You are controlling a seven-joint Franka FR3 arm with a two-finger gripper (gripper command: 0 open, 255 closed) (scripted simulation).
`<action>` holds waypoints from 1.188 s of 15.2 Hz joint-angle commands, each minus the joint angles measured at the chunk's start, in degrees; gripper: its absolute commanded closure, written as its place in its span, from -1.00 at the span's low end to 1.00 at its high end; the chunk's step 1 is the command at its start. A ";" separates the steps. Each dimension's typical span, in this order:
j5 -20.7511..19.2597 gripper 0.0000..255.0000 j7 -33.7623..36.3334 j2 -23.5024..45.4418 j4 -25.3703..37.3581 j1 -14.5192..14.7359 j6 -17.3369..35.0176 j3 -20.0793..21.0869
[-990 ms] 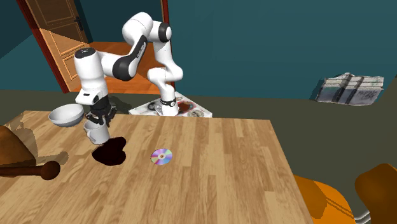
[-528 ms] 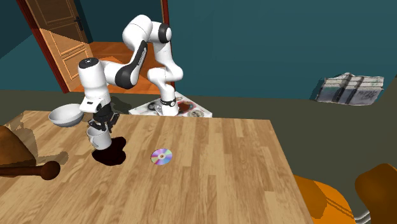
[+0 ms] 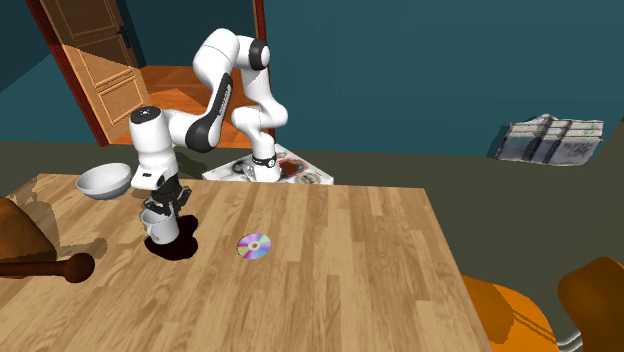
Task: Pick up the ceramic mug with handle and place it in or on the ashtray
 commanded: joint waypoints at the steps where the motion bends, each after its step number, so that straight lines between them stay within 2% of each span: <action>1: 0.22 1.00 -0.16 0.38 -0.57 -0.10 0.96 0.00; 7: 0.22 1.00 -0.17 0.39 -0.56 -0.10 0.96 0.00; 8: 0.22 -1.00 -0.17 0.39 -0.56 -0.10 0.95 0.00; 13: 0.22 -1.00 -0.17 0.39 -0.56 -0.10 0.95 0.00; 17: -1.40 -1.00 0.96 -2.69 3.48 0.60 -5.85 0.01; 18: -1.40 -1.00 0.96 -2.69 3.48 0.59 -5.85 0.01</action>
